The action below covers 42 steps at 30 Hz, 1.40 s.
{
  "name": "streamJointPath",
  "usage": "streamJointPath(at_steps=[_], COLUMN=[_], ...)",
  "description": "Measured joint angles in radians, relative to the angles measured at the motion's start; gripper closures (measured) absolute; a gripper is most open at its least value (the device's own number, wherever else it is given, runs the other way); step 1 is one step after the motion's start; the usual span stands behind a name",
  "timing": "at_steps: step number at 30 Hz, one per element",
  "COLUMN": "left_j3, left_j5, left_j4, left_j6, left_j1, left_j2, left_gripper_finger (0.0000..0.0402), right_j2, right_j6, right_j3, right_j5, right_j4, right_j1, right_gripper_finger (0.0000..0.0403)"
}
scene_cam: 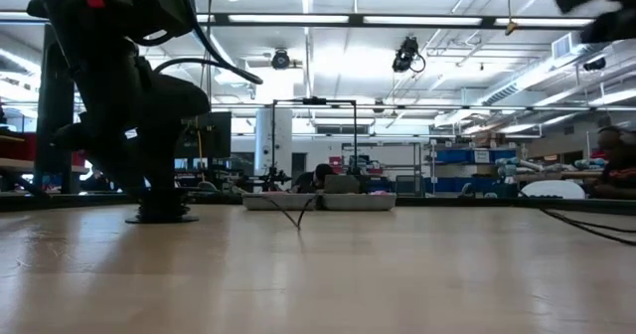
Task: Coil cords
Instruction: Uncoil the black wire from the black spool
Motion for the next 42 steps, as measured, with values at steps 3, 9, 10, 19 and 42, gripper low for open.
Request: streamJointPath(at_steps=[3,9,10,19,42], left_j3=[0.0,-0.001,-0.001,-0.002,-0.002], left_j5=[0.002,0.004,0.004,0.006,-0.002], left_j4=[0.005,0.012,0.014,0.045,0.061], left_j6=[0.001,0.002,0.002,0.003,0.003], left_j1=[0.0,0.0,0.0,0.0,0.0], left_j2=[0.0,0.0,0.0,0.002,0.002], left_gripper_finger=[0.0179,0.0179,0.0179,0.0179,0.0179], right_j2=[-0.04,0.0,0.022,0.388,0.748], right_j6=[-0.029,-0.305,-0.367,-0.755,-0.731], right_j3=[-0.03,-0.1,-0.116,-0.118,0.135], right_j5=[0.244,0.426,0.423,0.323,0.099], right_j4=[0.156,0.677,0.807,1.564,1.401], right_j1=[0.014,-0.079,-0.103,-0.295,-0.472], right_gripper_finger=[0.039,0.0357,0.0348,0.0254,0.0375])
